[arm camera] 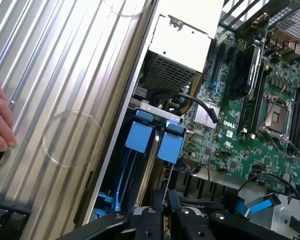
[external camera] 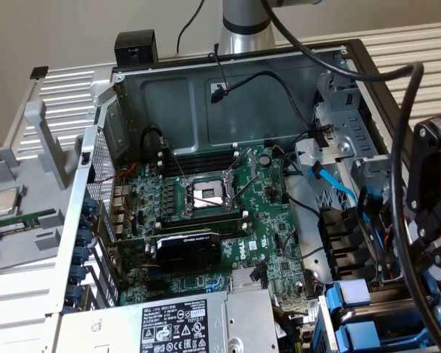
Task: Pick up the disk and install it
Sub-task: 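Insert the first disk wire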
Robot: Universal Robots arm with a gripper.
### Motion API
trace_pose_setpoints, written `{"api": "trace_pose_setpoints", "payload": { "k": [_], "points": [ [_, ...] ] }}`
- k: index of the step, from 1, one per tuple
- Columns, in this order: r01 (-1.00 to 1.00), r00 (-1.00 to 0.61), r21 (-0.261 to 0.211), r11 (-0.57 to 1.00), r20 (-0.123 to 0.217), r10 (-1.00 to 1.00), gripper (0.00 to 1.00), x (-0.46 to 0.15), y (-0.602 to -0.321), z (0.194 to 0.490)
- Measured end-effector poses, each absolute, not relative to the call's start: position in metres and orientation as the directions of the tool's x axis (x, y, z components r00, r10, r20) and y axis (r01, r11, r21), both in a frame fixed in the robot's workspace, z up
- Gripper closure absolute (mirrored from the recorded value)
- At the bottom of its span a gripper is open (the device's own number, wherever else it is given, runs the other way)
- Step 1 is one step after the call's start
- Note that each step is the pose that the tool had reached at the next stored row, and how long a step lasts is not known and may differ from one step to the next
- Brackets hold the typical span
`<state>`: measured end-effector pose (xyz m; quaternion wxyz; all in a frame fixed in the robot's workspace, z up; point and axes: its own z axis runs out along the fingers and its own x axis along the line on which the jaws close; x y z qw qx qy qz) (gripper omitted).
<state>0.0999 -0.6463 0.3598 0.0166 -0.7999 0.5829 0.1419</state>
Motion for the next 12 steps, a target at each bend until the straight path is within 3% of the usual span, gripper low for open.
{"api": "trace_pose_setpoints", "payload": {
  "k": [12],
  "points": [
    [-0.937,0.280,0.144,-0.318,-0.232,-0.932,0.84,0.099,-0.635,0.360]
  ]
}}
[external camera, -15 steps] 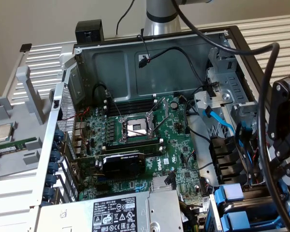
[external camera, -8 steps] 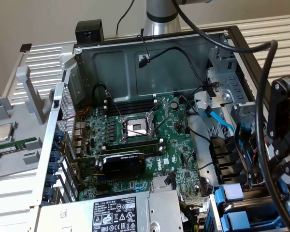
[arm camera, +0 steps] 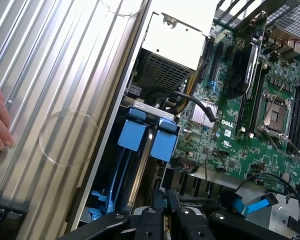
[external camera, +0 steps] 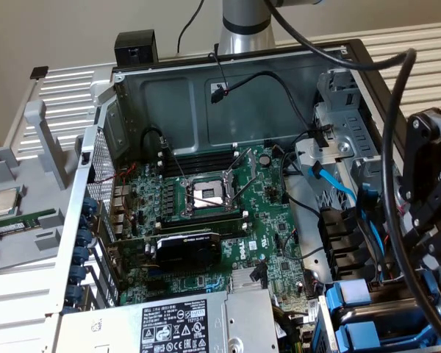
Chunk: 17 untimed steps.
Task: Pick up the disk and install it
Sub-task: 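Insert the first disk wire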
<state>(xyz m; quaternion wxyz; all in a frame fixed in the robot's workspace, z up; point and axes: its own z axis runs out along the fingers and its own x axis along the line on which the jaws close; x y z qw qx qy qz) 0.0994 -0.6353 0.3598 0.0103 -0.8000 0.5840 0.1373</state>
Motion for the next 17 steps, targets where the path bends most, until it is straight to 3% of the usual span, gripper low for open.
{"api": "trace_pose_setpoints", "payload": {
  "k": [17],
  "points": [
    [-0.966,0.179,0.148,-0.213,-0.210,-0.961,0.84,0.0969,-0.6329,0.3594]
  ]
}}
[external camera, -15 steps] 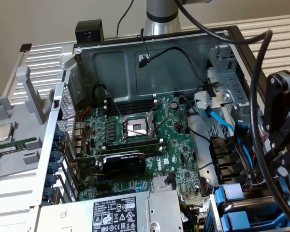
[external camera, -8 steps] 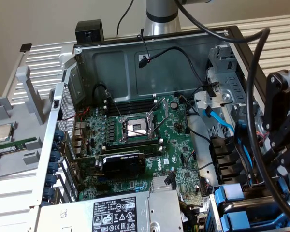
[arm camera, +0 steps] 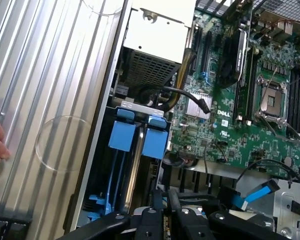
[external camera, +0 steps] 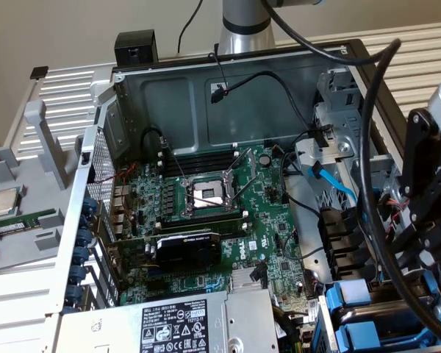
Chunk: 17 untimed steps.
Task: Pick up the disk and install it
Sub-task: 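Insert the first disk wire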
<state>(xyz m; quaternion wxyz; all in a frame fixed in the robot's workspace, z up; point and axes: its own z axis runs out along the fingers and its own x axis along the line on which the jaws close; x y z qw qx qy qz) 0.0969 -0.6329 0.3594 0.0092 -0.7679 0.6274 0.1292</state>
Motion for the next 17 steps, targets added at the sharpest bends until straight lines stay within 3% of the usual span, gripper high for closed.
{"api": "trace_pose_setpoints", "payload": {
  "k": [7,17],
  "points": [
    [-0.972,0.151,0.149,-0.180,-0.188,-0.971,0.84,0.0934,-0.6329,0.3587],
    [-0.981,0.097,0.147,-0.125,-0.184,-0.978,0.84,0.0909,-0.6328,0.3586]
  ]
}}
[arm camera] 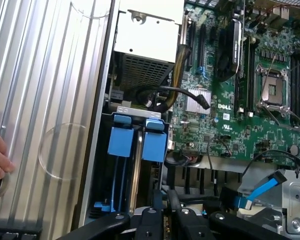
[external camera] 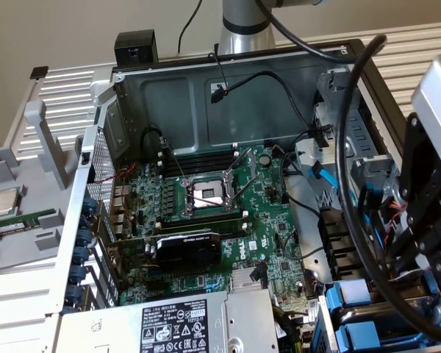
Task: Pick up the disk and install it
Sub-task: 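Insert the first disk wire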
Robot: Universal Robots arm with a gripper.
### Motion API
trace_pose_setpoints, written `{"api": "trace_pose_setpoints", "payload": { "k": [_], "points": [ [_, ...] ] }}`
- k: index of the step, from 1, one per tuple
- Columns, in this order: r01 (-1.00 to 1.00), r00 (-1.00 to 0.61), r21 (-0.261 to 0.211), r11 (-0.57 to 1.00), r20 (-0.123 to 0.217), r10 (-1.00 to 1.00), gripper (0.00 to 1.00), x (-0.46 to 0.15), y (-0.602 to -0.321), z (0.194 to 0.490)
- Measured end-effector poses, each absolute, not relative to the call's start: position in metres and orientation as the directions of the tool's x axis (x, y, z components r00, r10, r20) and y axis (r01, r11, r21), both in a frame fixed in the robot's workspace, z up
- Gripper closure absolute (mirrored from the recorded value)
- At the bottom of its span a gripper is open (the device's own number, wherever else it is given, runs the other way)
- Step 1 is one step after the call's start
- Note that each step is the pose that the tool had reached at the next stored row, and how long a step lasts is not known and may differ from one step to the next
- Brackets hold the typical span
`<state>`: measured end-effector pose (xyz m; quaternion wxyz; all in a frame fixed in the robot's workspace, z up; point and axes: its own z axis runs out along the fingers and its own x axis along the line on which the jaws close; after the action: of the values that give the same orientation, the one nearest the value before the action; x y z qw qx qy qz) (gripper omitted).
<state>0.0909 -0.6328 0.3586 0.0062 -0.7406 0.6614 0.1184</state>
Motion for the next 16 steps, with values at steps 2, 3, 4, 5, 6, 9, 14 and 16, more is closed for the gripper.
{"api": "trace_pose_setpoints", "payload": {
  "k": [2,3,4,5,6,9,14,16],
  "points": [
    [-0.983,0.083,0.147,-0.111,-0.183,-0.980,0.84,0.0907,-0.6328,0.3586],
    [-0.984,0.077,0.147,-0.105,-0.183,-0.980,0.84,0.0905,-0.6328,0.3586],
    [-0.984,0.072,0.147,-0.100,-0.183,-0.980,0.84,0.0903,-0.6328,0.3586],
    [-0.985,0.068,0.147,-0.096,-0.182,-0.981,0.84,0.0901,-0.6328,0.3586],
    [-0.985,0.064,0.147,-0.092,-0.182,-0.981,0.84,0.0900,-0.6329,0.3592],
    [-0.986,0.054,0.147,-0.081,-0.179,-0.982,0.84,0.0894,-0.6329,0.3624],
    [-0.989,0.048,0.134,-0.071,-0.164,-0.985,0.84,0.0884,-0.6328,0.3649],
    [-0.990,0.048,0.122,-0.068,-0.155,-0.987,0.84,0.0880,-0.6329,0.3649]
  ]
}}
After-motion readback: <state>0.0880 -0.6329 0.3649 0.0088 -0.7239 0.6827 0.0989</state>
